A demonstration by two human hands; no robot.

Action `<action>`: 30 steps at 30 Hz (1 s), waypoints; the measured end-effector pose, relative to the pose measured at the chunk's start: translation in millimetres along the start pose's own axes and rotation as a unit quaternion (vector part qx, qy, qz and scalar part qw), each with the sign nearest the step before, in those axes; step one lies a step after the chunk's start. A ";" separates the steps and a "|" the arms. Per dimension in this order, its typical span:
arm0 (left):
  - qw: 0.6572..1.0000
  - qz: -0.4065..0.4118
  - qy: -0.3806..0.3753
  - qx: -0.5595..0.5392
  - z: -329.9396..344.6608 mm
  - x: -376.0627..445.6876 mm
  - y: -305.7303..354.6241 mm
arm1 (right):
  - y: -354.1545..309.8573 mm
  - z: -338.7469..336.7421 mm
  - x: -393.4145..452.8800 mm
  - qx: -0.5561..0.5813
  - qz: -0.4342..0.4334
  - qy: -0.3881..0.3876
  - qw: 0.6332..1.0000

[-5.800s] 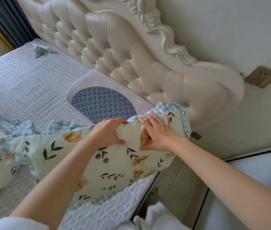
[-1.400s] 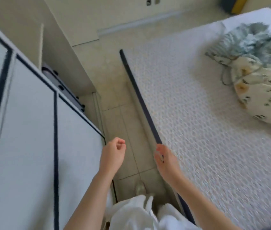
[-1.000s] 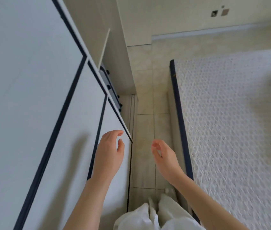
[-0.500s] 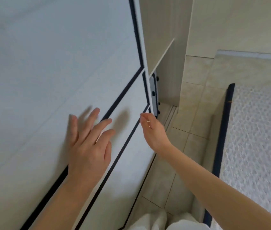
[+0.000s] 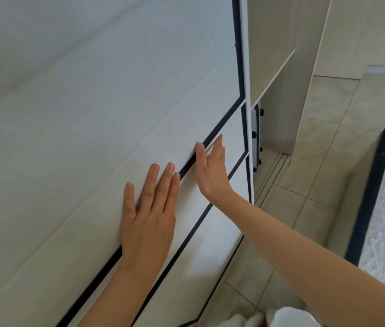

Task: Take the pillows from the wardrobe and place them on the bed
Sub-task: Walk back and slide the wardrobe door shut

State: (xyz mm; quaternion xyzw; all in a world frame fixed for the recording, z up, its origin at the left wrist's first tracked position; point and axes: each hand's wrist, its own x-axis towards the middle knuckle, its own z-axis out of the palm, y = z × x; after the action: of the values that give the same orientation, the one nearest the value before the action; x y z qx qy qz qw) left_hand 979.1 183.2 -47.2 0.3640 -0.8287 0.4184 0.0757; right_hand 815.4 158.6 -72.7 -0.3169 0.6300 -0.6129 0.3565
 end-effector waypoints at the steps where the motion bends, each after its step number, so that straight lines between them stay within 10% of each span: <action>1: 1.000 0.003 0.000 0.008 1.1 1.7 0.8 | 0.1 -0.5 2.2 0.003 0.009 0.000 1.000; 30: 0.998 0.046 -0.017 -0.047 18.1 173.5 92.8 | -2.0 -102.4 155.0 0.001 0.002 0.071 0.997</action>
State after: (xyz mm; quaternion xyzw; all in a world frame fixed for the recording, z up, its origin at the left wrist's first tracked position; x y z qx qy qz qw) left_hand 794.9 111.7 -43.4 0.3289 -0.8642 0.3762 0.0595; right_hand 645.1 84.9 -80.7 -0.2712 0.6539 -0.6335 0.3122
